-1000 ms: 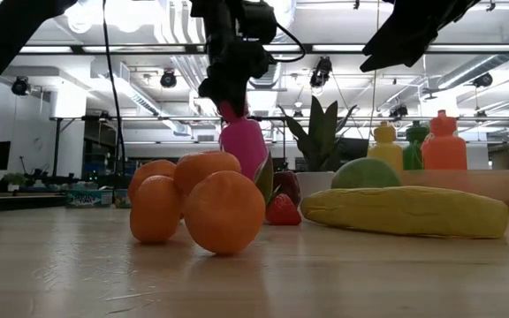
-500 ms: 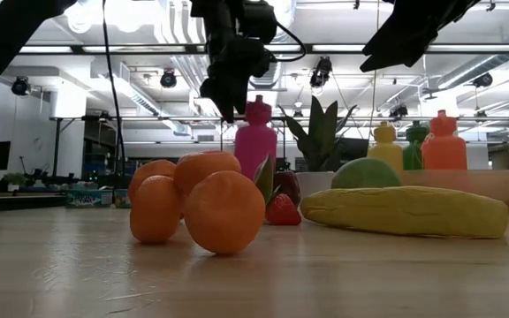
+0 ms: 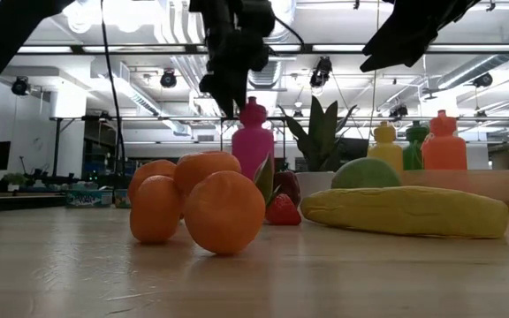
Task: Pick & Place Food Item
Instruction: Put the violet water bottle into the orange bin
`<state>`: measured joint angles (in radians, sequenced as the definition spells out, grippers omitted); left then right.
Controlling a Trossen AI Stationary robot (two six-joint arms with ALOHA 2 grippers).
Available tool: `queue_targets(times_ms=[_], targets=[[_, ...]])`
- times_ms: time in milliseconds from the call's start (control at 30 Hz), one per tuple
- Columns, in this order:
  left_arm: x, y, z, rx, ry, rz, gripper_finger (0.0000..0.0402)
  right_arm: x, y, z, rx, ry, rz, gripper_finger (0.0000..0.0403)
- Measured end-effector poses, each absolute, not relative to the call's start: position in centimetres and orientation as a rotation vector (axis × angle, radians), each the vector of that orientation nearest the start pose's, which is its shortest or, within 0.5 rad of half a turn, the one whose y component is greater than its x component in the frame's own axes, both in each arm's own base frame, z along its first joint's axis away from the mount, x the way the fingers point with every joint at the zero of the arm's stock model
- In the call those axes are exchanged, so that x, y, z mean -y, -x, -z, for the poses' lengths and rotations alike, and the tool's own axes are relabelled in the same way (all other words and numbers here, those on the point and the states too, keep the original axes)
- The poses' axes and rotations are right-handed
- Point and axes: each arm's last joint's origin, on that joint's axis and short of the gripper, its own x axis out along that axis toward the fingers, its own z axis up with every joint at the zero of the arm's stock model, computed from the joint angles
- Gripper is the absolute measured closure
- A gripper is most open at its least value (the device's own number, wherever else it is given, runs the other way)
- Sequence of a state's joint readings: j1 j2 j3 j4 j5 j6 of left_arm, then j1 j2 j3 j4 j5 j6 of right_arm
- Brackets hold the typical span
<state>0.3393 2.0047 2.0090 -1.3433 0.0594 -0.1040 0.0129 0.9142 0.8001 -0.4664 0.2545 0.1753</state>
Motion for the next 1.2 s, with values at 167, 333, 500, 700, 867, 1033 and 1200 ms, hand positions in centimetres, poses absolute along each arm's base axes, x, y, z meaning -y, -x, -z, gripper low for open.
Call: queue_targets(times_ms=[167, 333, 500, 700, 867, 1033, 1200], targets=[[-12.5, -35.8, -34.4, -1.16, 0.308, -0.335, 0.0126, 0.5, -18.9, -29.2, -0.554, -0.092, 0.285, 0.0095], [-11.6, -33.1, -36.7, -0.972, 0.243, -0.392, 0.0126, 0.5, -18.9, -29.2, -0.554, -0.092, 0.285, 0.0095], [-10.4, -29.1, -36.8, -0.763, 0.192, -0.445, 0.0126, 0.5, -19.0, -29.2, -0.548, -0.091, 0.289, 0.0095], [-8.6, -23.1, -36.1, -0.467, 0.105, -0.513, 0.0126, 0.5, -19.0, -29.2, -0.546, -0.091, 0.293, 0.0095], [-7.3, -19.0, -33.9, -0.237, 0.088, -0.556, 0.0126, 0.5, -19.0, -29.2, -0.546, -0.091, 0.293, 0.0095], [-6.4, -16.3, -30.9, -0.048, 0.102, -0.564, 0.0126, 0.5, -19.0, -29.2, -0.546, -0.09, 0.292, 0.0095], [-5.9, -14.9, -29.2, 0.004, 0.1, -0.559, 0.0126, 0.5, -19.0, -29.2, -0.545, -0.091, 0.292, 0.0095]])
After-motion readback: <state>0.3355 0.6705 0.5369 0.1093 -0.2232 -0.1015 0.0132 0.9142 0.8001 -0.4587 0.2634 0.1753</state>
